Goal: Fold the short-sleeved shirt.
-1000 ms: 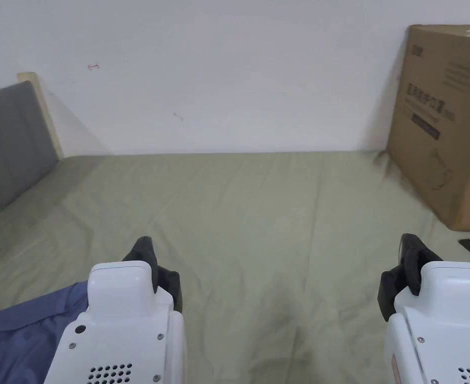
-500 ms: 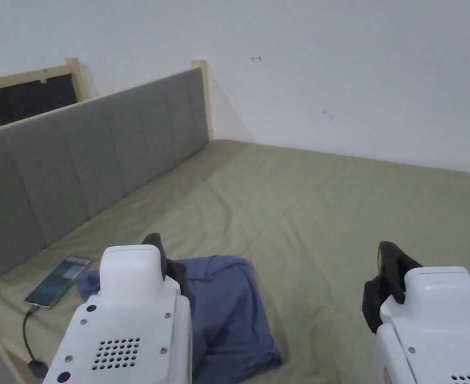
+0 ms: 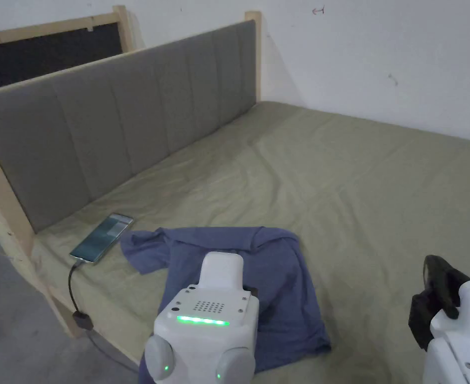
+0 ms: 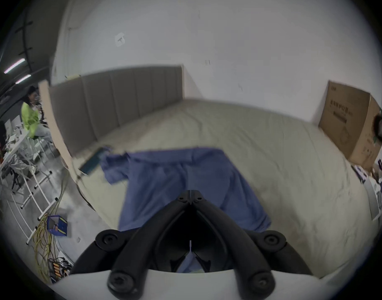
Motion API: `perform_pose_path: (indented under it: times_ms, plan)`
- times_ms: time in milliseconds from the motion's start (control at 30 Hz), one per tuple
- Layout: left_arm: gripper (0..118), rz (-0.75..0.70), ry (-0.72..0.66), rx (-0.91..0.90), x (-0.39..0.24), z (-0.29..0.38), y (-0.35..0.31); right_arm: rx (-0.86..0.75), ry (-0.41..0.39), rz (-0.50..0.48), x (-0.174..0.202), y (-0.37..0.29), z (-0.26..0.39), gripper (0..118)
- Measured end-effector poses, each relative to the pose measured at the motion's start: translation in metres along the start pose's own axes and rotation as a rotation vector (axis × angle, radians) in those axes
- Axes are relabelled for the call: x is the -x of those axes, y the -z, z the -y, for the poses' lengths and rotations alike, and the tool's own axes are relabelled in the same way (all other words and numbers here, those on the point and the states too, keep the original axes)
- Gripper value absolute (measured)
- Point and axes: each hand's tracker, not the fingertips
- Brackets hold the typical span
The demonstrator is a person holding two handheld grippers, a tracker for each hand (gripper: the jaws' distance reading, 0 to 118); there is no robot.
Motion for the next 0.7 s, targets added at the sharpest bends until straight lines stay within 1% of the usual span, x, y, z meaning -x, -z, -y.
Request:
perform_pose_path:
  times_ms: [133,167,267,300,333,367,400,433,467,633,700]
  plan:
    - [0,0.048,0.110,0.197,0.000,0.012,0.058,0.051,0.007,0.009,-0.002,0.009,0.010,0]
    - [0,0.072,0.100,0.203,0.001,0.015,0.069,0.063,0.006,0.013,-0.003,0.012,0.012,0]
    - [10,0.074,0.108,0.234,0.003,0.016,0.088,0.094,0.001,0.020,-0.005,0.017,0.017,0]
    - [35,0.085,0.109,0.250,0.003,0.014,0.092,0.103,-0.003,0.026,-0.006,0.019,0.018,0]
    - [52,0.096,0.112,0.267,0.003,0.011,0.095,0.109,-0.005,0.028,-0.007,0.020,0.020,0]
    - [64,0.106,0.114,0.269,0.003,0.009,0.099,0.115,-0.003,0.030,-0.008,0.022,0.021,0]
    - [82,0.107,0.119,0.261,0.001,0.007,0.101,0.122,0.002,0.031,-0.009,0.023,0.022,0]
    - [94,0.116,0.133,0.256,-0.001,0.006,0.106,0.131,0.010,0.031,-0.011,0.025,0.024,0]
    - [100,0.119,0.135,0.251,-0.001,0.004,0.111,0.139,0.018,0.032,-0.012,0.026,0.025,0]
    - [101,0.164,0.110,0.254,-0.004,0.002,0.123,0.170,0.021,0.036,-0.019,0.030,0.030,0]
    - [102,0.159,0.124,0.252,-0.007,0.008,0.128,0.179,0.020,0.042,-0.021,0.031,0.033,0]
